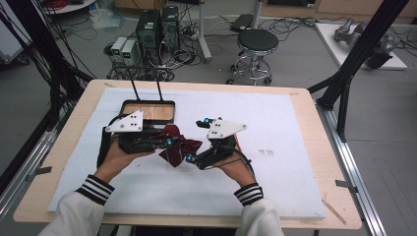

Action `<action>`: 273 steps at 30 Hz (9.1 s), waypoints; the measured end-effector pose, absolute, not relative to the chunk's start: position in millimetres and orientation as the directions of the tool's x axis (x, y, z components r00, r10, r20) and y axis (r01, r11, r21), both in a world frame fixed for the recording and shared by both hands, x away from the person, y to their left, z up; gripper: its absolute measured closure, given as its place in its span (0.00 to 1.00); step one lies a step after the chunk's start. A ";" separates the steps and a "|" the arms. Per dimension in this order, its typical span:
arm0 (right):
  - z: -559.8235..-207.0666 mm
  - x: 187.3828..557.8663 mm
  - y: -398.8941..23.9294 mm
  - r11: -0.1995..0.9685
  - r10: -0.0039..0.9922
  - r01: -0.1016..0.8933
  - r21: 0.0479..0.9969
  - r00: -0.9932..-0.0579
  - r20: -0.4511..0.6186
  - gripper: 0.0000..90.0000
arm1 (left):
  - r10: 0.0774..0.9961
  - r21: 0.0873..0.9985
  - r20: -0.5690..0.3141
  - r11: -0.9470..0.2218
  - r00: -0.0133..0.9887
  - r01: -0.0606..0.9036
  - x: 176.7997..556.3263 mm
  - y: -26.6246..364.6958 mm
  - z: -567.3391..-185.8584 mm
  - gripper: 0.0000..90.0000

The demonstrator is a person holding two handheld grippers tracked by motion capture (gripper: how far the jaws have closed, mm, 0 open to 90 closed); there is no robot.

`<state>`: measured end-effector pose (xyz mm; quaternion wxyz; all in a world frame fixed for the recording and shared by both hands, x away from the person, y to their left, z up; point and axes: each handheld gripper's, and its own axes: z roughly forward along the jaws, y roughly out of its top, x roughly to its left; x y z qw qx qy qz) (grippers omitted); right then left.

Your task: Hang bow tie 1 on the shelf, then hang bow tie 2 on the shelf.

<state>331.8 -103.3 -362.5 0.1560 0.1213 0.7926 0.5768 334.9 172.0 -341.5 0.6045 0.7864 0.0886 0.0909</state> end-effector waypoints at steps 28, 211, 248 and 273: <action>-365.4 307.1 -182.1 0.180 0.605 0.093 0.979 -0.796 -0.036 0.01 | 0.373 0.989 0.065 -0.147 0.926 -0.010 344.2 222.2 -314.3 0.91; -453.2 266.0 -276.7 0.063 0.843 0.027 0.998 -0.536 -0.039 0.01 | 0.845 0.984 -0.079 -0.019 0.529 0.178 420.8 359.0 -363.6 0.10; -453.6 264.7 -277.7 0.051 0.847 0.026 0.998 -0.530 -0.029 0.01 | 0.698 0.996 -0.033 -0.041 0.715 0.085 332.5 308.2 -382.7 0.10; -453.9 264.4 -279.2 0.041 0.849 0.019 0.999 -0.527 -0.025 0.01 | 0.691 0.994 -0.024 -0.064 0.722 0.094 327.8 301.2 -390.6 0.10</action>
